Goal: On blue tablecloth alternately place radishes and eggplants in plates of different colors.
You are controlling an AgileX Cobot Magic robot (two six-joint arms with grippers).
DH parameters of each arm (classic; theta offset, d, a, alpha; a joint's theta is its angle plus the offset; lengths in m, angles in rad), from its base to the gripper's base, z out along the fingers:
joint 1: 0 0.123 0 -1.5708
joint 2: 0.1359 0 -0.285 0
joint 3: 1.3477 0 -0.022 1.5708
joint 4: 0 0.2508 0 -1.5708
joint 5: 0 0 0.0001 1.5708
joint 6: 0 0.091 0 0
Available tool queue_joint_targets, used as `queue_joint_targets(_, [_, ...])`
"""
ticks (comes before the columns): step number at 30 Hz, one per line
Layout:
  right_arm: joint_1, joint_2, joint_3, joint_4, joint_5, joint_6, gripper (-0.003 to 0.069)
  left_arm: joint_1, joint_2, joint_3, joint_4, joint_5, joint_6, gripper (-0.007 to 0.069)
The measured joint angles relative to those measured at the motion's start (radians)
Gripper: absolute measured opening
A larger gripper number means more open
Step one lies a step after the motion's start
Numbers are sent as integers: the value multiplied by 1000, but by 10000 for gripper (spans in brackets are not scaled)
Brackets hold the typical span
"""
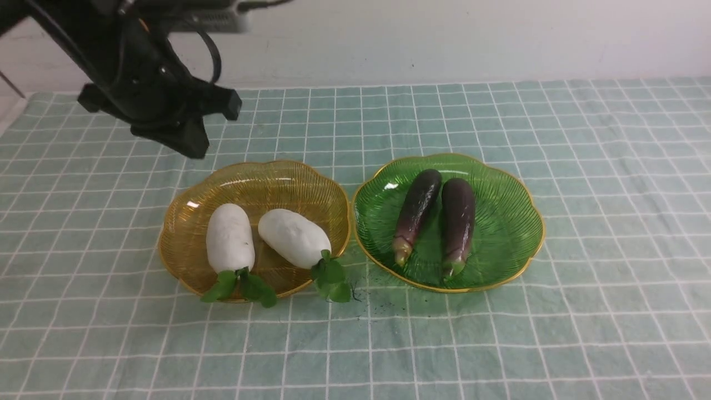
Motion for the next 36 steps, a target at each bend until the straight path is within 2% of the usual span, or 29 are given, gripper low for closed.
queue_joint_targets(14, [-23, 0, 0, 0, 0, 0, -15, 0, -287, 18, 16, 14, 0, -8])
queue_joint_targets(18, [-23, 0, 0, 0, 0, 0, -15, 0, -413, 142, 16, 14, 0, -8])
queue_joint_targets(21, [-23, 0, 0, 0, 0, 0, -15, 0, -551, 333, 16, 5, 15, -8])
queue_joint_targets(23, [-23, 0, 0, 0, 0, 0, -15, 0, -680, 506, -2, -95, 21, -8])
queue_joint_targets(31, [-23, 0, 0, 0, 0, 0, -15, 0, -1060, 968, -66, -474, 27, -8])
queue_joint_targets(36, [-23, 0, 0, 0, 0, 0, -15, 0, -1222, 1138, -63, -653, 30, -8])
